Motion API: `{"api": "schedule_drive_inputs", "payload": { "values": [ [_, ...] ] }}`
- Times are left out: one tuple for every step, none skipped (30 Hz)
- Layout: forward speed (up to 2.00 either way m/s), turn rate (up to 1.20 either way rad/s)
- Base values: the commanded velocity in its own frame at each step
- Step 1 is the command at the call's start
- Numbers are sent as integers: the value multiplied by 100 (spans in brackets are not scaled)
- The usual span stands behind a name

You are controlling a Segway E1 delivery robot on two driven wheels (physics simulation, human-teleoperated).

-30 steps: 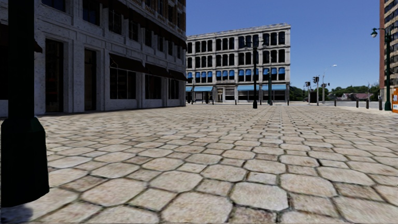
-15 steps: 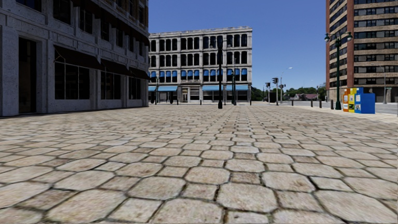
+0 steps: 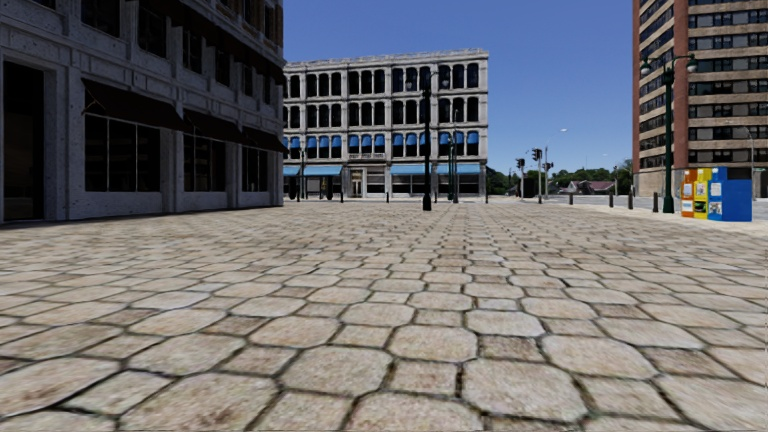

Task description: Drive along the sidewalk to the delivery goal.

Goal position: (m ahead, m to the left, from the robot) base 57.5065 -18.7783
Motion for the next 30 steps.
{"api": "schedule_drive_inputs", "payload": {
  "values": [
    [167, -79],
    [167, -79],
    [167, -2],
    [167, 0],
    [167, 0],
    [167, 0],
    [167, 0],
    [167, 0],
    [167, 0],
    [167, 0],
    [167, 0],
    [167, 0],
    [167, 0],
    [167, 0],
    [167, 0],
    [167, 0],
    [167, 0],
    [167, 0],
    [167, 0],
    [167, 0],
    [167, 0],
    [167, 0],
    [167, 0],
    [167, 0],
    [167, 0],
    [167, 0],
    [167, 0],
    [167, 0],
    [167, 0],
    [167, 0]
  ]
}}
